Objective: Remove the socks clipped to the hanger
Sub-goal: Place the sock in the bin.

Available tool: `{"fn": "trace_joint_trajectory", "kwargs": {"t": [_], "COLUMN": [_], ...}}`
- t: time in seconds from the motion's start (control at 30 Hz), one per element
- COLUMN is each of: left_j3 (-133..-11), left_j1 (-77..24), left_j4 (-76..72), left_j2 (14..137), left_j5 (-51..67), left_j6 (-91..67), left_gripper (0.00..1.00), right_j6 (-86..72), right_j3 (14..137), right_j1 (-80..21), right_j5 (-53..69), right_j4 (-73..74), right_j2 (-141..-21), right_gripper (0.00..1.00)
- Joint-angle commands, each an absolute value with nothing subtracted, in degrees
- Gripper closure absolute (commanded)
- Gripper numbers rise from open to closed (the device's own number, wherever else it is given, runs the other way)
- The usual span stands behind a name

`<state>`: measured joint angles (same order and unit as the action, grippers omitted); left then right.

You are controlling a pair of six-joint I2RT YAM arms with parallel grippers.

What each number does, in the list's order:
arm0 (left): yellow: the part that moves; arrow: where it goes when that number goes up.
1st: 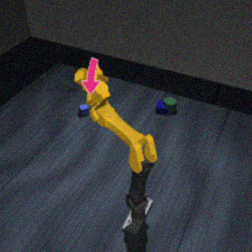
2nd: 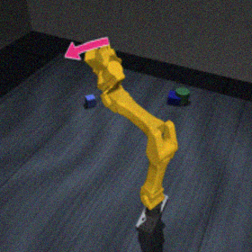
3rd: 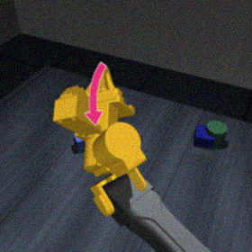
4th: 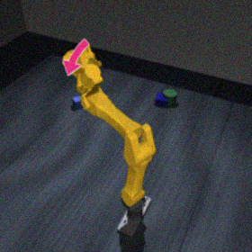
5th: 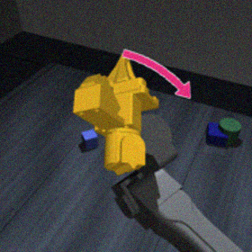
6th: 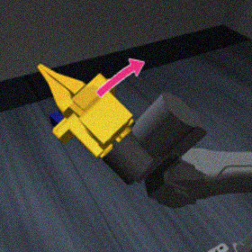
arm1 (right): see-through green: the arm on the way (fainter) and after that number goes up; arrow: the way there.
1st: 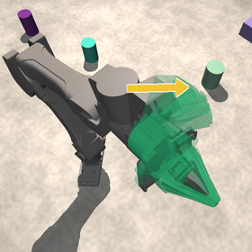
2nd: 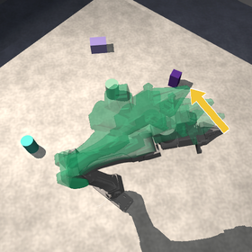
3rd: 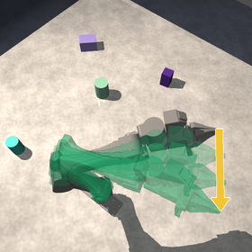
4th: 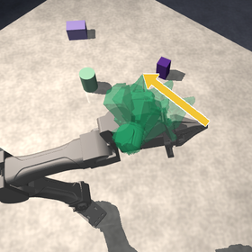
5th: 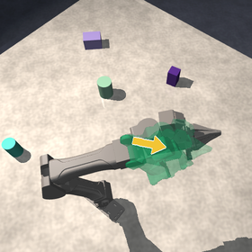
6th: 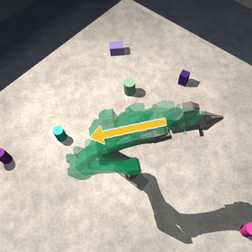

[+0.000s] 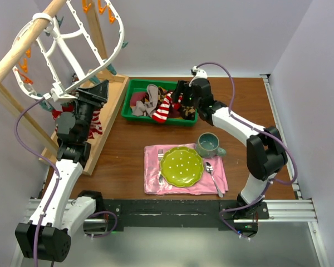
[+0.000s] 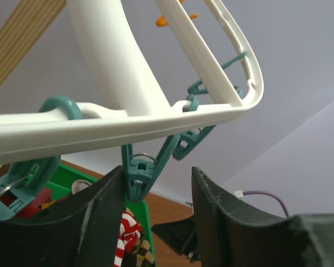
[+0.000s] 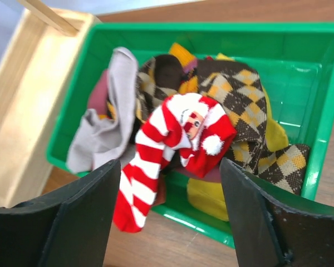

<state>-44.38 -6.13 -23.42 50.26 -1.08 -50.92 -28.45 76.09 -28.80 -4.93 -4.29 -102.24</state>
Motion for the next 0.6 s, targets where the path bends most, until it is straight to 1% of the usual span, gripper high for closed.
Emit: {"fn": "trace_joint_trajectory", "kwargs": {"t": [0.0,0.1,0.27,0.43,0.57], "left_j3": [-47.2,-48.3,-50.4,-51.9,-53.8], "left_j1": [-6.3,-6.3,-6.3,-6.3,-6.4], "left_j4": [-20.7,-18.6,-14.8,-9.4,-5.0], "left_j2": [49.6,49.6,49.5,48.5,46.9], "left_j5": [3.5,8.9,16.5,24.4,28.4], "left_j6": [-50.3,-49.2,-46.6,-44.2,-41.7], "left_gripper": [0.38,0.31,0.27,0.26,0.26], "right_j6": [-27.7,-27.9,-28.6,-30.5,-30.0], "right_j3": [74.3,72.5,68.9,63.6,62.0], "right_j1": [-28.6,-28.6,-28.6,-29.5,-33.1], "right_j5": [-3.3,-1.3,7.1,14.3,15.9], "right_j4": [-4.6,-6.8,-12.6,-23.5,-29.4], "right_j2": [-97.5,-95.2,-92.0,-90.7,-91.1], "right_gripper": [0.22,0.20,0.18,0.18,0.16]}}
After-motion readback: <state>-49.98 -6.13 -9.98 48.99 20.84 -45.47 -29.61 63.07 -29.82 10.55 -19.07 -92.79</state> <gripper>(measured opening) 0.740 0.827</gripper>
